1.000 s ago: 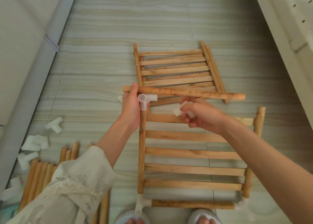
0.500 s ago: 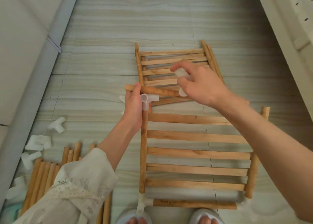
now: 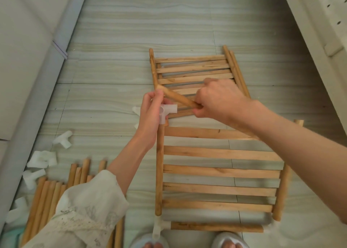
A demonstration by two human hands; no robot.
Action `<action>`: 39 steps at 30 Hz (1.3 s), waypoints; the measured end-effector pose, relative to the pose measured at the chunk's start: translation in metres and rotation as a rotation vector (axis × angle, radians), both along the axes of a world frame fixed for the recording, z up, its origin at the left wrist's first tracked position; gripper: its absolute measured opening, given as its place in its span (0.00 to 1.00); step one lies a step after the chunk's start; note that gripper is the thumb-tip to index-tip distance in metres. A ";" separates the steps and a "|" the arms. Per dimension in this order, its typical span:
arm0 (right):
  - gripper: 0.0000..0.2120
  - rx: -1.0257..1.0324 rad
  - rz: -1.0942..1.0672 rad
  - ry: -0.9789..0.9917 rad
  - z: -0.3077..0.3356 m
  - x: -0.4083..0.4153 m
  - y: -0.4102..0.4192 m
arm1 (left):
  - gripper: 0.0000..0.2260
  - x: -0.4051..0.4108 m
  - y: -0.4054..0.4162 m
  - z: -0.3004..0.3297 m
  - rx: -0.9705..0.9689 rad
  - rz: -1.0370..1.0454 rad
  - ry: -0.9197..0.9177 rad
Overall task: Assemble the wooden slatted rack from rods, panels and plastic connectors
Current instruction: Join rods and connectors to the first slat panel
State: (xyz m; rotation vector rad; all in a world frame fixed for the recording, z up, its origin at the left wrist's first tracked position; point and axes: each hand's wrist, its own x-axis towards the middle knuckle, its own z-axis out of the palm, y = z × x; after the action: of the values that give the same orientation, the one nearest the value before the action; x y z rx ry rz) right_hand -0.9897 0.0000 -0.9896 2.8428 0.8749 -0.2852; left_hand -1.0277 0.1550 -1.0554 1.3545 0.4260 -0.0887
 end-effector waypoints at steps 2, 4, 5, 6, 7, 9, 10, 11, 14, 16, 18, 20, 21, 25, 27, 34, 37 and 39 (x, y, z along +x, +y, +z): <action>0.14 -0.080 -0.018 -0.009 0.006 0.000 -0.015 | 0.03 0.001 0.000 0.002 0.030 -0.010 0.008; 0.12 -0.169 0.031 -0.028 0.009 -0.001 -0.023 | 0.07 0.004 0.001 0.001 0.056 -0.019 0.033; 0.10 -0.204 0.073 -0.028 0.008 -0.003 -0.025 | 0.08 0.005 0.000 0.001 0.075 -0.028 0.039; 0.09 -0.223 0.107 -0.020 0.007 -0.004 -0.025 | 0.09 0.006 -0.001 0.001 0.086 -0.037 0.041; 0.09 -0.231 0.135 -0.019 0.005 -0.004 -0.024 | 0.10 0.007 -0.002 0.001 0.094 -0.042 0.038; 0.08 -0.254 0.167 -0.039 0.002 0.000 -0.026 | 0.10 0.006 -0.002 0.002 0.088 -0.043 0.035; 0.08 -0.263 0.184 -0.057 0.002 0.002 -0.027 | 0.11 0.006 -0.002 0.002 0.082 -0.040 0.034; 0.08 -0.277 0.186 -0.072 0.000 0.004 -0.031 | 0.11 0.005 -0.001 0.002 0.076 -0.034 0.034; 0.08 -0.267 0.195 -0.100 -0.006 0.007 -0.044 | 0.11 0.006 -0.002 0.002 0.058 -0.018 0.044; 0.11 -0.307 0.252 -0.108 -0.008 0.003 -0.047 | 0.12 0.006 -0.003 0.002 0.044 -0.007 0.050; 0.12 -0.305 0.265 -0.116 -0.008 0.002 -0.046 | 0.12 0.006 -0.004 0.003 0.044 -0.004 0.053; 0.08 -0.256 0.236 -0.095 -0.016 0.001 -0.044 | 0.12 0.005 -0.005 0.002 0.050 -0.001 0.051; 0.07 -0.259 0.234 -0.094 -0.020 0.005 -0.044 | 0.12 0.005 -0.005 0.002 0.052 -0.001 0.050; 0.09 -0.238 0.293 -0.118 -0.025 0.008 -0.044 | 0.12 0.005 -0.002 0.004 0.058 -0.021 0.041; 0.17 -0.182 0.387 -0.176 -0.026 0.008 -0.046 | 0.12 0.005 -0.001 0.003 0.069 -0.034 0.050; 0.14 -0.095 0.484 -0.298 -0.022 0.001 -0.048 | 0.13 0.007 0.004 0.003 0.111 -0.054 0.085; 0.12 -0.136 0.467 -0.344 -0.026 0.001 -0.047 | 0.16 0.005 0.005 0.005 0.185 -0.155 0.078; 0.12 -0.146 0.450 -0.370 -0.026 0.003 -0.044 | 0.18 0.006 0.008 0.010 0.314 -0.279 0.092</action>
State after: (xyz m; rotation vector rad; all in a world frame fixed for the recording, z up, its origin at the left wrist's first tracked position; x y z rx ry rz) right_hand -0.9865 -0.0443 -1.0154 2.3660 1.2978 0.2158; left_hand -1.0212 0.1630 -1.0454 1.7192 0.3339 -0.3266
